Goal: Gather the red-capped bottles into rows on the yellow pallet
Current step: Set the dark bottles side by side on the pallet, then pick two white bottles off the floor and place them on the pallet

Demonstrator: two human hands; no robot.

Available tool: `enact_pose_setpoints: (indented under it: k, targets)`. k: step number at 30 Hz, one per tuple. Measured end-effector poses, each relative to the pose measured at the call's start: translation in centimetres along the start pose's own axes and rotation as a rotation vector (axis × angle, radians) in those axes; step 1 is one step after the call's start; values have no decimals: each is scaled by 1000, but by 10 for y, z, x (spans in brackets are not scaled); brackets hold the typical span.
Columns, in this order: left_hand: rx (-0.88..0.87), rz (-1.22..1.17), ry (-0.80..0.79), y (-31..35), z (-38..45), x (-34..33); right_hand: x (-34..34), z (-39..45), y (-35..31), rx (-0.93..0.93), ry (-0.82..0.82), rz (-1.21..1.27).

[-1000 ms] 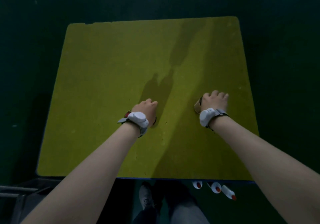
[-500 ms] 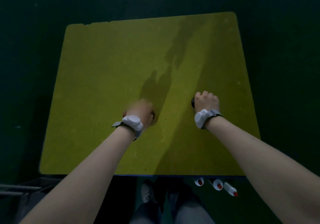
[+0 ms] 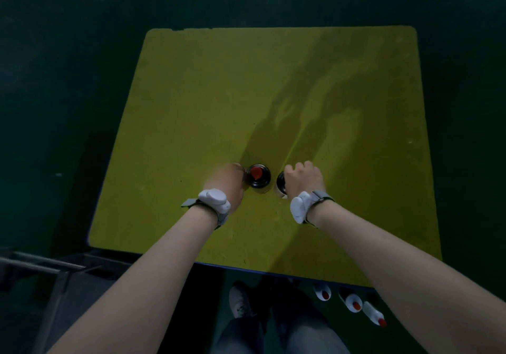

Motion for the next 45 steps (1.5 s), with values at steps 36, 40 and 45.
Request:
enact_pose_setpoints:
  k: [36,40,45]
  targets:
    - [-23,70,93,15,-162,1,33,-124,-29,-56,188,60]
    - [-88,84,187,36,-215,-21,21,-187,-38,-60,200,89]
    - [-148,44,274,60,-276,-49,10,-270,-41,-90,196,90]
Point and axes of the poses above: each hand's wrist, its own z-axis towards the middle knuckle, its own x-axis out of the back of the hand, y = z × x, the point moved 6 cm from there along z, towards the middle knuckle, and after that the axes turned 5 degrees about -z, right-handed, at the moved point
